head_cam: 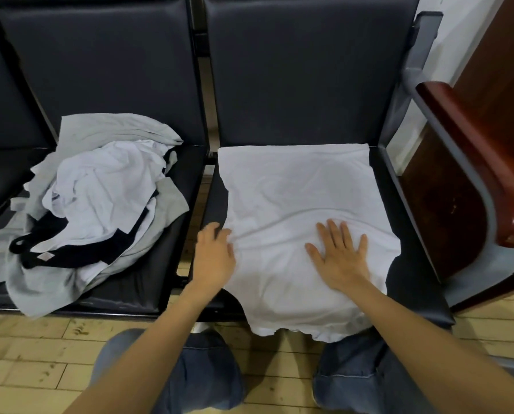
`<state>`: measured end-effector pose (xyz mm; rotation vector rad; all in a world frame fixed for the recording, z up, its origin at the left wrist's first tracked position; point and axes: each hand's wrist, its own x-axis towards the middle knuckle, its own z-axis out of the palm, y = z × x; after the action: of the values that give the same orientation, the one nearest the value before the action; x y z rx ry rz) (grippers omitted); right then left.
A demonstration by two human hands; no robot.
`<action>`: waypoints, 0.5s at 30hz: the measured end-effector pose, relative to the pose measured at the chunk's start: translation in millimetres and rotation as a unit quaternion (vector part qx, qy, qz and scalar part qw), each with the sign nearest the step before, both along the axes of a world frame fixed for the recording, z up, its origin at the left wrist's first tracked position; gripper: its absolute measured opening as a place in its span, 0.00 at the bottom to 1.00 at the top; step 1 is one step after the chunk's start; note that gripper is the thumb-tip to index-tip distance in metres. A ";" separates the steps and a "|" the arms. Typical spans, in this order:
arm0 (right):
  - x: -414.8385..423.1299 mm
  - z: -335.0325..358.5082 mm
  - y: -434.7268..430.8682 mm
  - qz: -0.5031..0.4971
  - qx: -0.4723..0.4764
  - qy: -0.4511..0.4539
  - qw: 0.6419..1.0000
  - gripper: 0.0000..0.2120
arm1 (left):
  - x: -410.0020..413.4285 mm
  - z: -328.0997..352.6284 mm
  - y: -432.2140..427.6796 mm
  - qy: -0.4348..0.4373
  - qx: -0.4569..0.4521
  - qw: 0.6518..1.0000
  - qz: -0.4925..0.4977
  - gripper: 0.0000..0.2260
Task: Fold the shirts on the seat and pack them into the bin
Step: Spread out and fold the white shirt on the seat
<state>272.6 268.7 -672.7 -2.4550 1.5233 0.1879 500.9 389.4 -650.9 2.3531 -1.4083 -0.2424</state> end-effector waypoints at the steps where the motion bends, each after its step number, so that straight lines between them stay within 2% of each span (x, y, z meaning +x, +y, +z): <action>1: -0.4 0.3 1.0 0.000 0.002 0.000 1.000 0.31 | -7.7 -4.2 -4.7 0.014 -0.005 1.000 -0.025 0.16; 3: -3.5 0.6 4.1 -0.002 -0.003 0.002 1.000 0.31 | -15.4 -10.9 -15.6 0.024 -0.001 0.999 -0.039 0.18; 7: -7.3 13.3 8.0 -0.005 -0.035 0.052 0.998 0.31 | -3.3 -21.4 -38.6 0.000 0.056 0.998 0.007 0.25; 9: -2.0 26.9 -0.7 -0.011 -0.081 0.064 0.995 0.31 | 4.8 -20.5 -50.7 0.006 -0.021 1.000 0.011 0.23; 10: 2.9 31.6 -7.6 -0.021 -0.100 0.051 0.993 0.33 | 7.2 -19.4 -57.0 0.004 -0.071 0.997 0.006 0.21; 12: 13.0 34.5 -19.4 -0.032 -0.126 -0.029 0.991 0.38 | 8.4 -19.1 -68.1 0.010 -0.135 0.991 -0.007 0.16; 14: 18.7 27.2 -31.2 -0.042 -0.080 -0.099 0.991 0.32 | 2.2 -18.0 -76.1 0.045 -0.126 0.991 -0.017 0.16; 15: 19.3 21.1 -35.6 -0.047 -0.025 -0.085 0.995 0.28 | -1.6 -18.8 -79.4 0.053 -0.106 0.993 -0.016 0.17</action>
<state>291.9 233.0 -651.6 -2.3624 1.5825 -0.0749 499.3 310.1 -669.7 2.1161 -1.3519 -0.2111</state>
